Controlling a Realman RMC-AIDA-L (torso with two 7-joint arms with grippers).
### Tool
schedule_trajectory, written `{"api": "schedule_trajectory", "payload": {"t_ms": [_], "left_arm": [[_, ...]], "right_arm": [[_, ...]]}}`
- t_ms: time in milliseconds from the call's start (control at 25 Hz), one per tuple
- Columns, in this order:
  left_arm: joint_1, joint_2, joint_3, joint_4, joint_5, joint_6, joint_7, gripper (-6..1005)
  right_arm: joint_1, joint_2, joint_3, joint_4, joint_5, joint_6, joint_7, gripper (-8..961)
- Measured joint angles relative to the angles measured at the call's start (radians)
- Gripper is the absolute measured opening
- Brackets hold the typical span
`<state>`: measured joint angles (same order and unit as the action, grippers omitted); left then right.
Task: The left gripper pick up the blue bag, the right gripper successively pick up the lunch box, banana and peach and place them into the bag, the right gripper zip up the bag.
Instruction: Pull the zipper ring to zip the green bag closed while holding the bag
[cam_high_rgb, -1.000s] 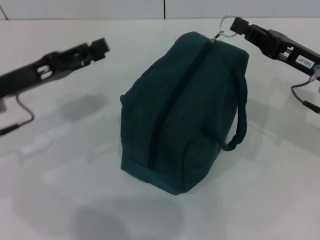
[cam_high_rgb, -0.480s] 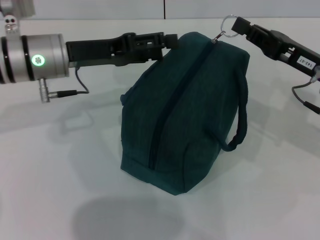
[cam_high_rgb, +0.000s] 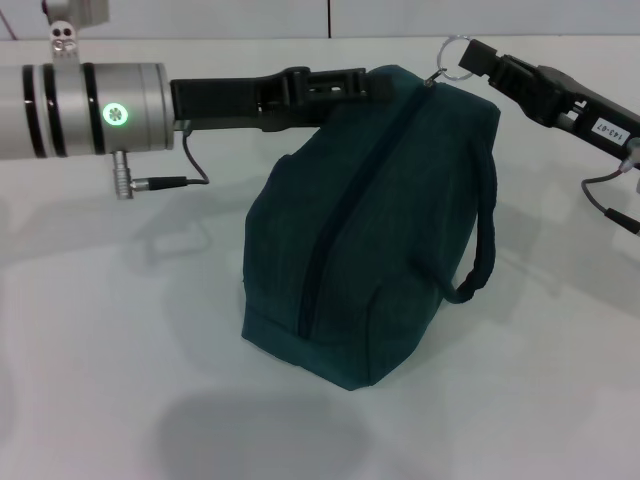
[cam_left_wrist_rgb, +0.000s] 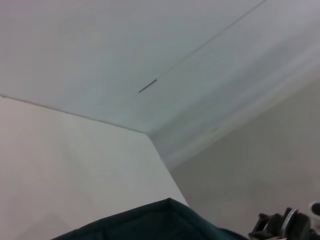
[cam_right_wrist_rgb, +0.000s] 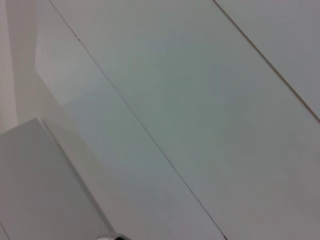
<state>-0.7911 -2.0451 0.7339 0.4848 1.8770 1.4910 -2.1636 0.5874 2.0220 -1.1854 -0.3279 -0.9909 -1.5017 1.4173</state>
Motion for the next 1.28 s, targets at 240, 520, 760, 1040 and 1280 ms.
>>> {"api": "schedule_trajectory", "payload": {"t_ms": [240, 520, 760, 1040, 1280], "left_arm": [[-0.009, -0.005, 0.029, 0.000, -0.001, -0.016, 0.003, 863], [-0.015, -0.009, 0.029, 0.000, -0.007, -0.017, 0.005, 658], [-0.017, -0.014, 0.028, 0.000, -0.007, -0.017, -0.001, 416], [-0.012, -0.025, 0.029, 0.000, -0.010, -0.012, 0.006, 145], [-0.011, -0.029, 0.029, 0.000, -0.011, -0.007, 0.021, 69]], "right_arm": [[0.000, 0.000, 0.004, 0.003, 0.000, -0.008, 0.000, 6], [-0.014, 0.000, 0.007, 0.003, 0.000, -0.017, 0.000, 6], [-0.022, 0.003, 0.007, 0.003, 0.006, -0.024, 0.000, 6], [-0.039, 0.003, 0.007, 0.010, 0.022, -0.025, 0.006, 6], [-0.051, 0.003, 0.006, 0.030, 0.054, -0.025, 0.014, 6]]}}
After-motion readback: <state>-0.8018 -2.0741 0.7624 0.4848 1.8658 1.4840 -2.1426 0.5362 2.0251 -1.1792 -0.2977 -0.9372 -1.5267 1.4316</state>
